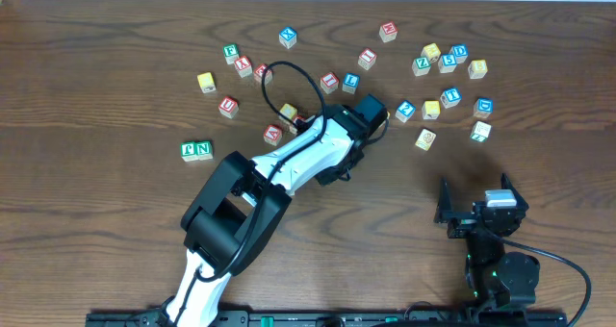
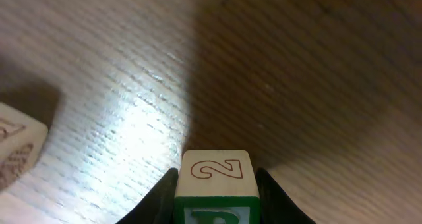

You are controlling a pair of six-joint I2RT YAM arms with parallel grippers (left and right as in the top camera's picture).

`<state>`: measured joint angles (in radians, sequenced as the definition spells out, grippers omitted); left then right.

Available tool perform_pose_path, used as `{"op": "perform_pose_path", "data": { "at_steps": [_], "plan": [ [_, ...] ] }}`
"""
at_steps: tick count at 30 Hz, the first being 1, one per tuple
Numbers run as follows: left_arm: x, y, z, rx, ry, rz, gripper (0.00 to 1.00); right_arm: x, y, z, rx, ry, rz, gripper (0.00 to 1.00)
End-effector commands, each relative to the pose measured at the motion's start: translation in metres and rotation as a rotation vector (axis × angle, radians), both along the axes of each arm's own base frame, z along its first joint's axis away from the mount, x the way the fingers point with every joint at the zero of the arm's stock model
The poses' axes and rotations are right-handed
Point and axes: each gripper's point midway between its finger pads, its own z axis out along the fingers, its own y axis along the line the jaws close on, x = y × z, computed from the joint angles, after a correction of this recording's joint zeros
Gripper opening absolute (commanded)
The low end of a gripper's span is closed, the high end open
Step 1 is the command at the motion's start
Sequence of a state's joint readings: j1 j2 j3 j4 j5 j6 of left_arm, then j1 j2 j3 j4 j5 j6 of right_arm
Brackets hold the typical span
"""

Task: Spell out ROBOT

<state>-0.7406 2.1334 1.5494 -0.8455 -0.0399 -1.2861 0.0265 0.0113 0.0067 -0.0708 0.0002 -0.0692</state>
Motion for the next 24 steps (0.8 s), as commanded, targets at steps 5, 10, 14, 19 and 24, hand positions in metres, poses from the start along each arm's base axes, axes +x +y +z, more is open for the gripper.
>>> {"op": "perform_pose_path", "data": {
  "at_steps": [5, 10, 14, 19, 24],
  "plan": [
    [0.003, 0.004, 0.020, 0.037, -0.027, -0.299, 0.08, 0.000, -0.003, -0.001, 0.008, 0.001, -0.016, 0.99],
    [0.003, 0.004, 0.023, 0.049, -0.025, -0.409, 0.08, 0.000, -0.003, -0.001, 0.008, 0.001, -0.016, 0.99],
    [0.001, 0.009, 0.022, 0.060, -0.008, -0.418, 0.07, 0.000, -0.003, -0.001, 0.008, 0.001, -0.016, 0.99],
    [0.001, 0.025, 0.022, 0.082, 0.028, -0.397, 0.08, 0.000, -0.003, -0.001, 0.008, 0.001, -0.016, 0.99],
    [-0.004, 0.032, 0.022, 0.096, 0.057, -0.390, 0.08, 0.000, -0.003, -0.001, 0.008, 0.001, -0.016, 0.99]
  ]
}}
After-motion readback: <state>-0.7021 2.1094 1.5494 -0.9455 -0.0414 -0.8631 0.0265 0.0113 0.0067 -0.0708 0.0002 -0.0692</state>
